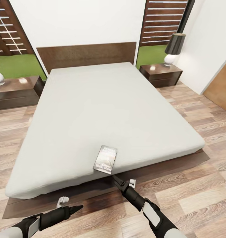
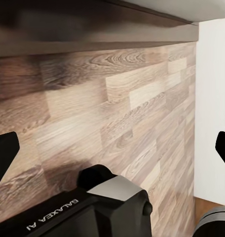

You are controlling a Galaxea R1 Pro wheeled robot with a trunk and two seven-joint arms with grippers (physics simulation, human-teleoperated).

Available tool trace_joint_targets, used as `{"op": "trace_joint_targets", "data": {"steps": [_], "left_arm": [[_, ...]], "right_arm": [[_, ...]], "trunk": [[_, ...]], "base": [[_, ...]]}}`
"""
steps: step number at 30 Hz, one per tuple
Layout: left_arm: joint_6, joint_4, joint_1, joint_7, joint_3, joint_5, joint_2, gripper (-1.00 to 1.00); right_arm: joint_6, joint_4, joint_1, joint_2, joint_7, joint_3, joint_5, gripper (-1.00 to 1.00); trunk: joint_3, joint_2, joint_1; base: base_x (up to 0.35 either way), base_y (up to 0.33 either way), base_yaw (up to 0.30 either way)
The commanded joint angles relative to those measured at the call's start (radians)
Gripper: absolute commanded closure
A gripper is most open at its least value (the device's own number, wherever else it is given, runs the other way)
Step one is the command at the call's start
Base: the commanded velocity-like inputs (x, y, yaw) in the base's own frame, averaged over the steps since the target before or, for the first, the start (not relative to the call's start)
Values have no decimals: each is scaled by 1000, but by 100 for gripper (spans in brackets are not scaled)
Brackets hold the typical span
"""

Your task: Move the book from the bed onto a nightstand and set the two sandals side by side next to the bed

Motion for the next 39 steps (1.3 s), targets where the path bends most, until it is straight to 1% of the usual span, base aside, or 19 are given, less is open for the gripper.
{"op": "trace_joint_targets", "data": {"steps": [1, 6, 28, 39], "left_arm": [[5, 0, 0, -3, -3, 5, 0, -100], [5, 0, 0, -3, -3, 5, -4, -100], [5, 0, 0, -3, -3, 5, -4, -100], [5, 0, 0, -3, -3, 5, -4, -100]], "right_arm": [[9, 0, 0, -1, 1, 3, -11, -100], [9, -1, 0, -1, 1, 3, -11, -100], [9, -1, 0, -2, 1, 1, -11, -100], [9, -1, 0, -1, 1, 1, -11, -100]], "trunk": [[-4, -8, 4], [-19, -43, 23], [-88, -197, 107], [-88, -197, 107]], "base": [[0, 0, 0], [0, 0, 0], [0, 0, 0], [12, 4, 0]]}}
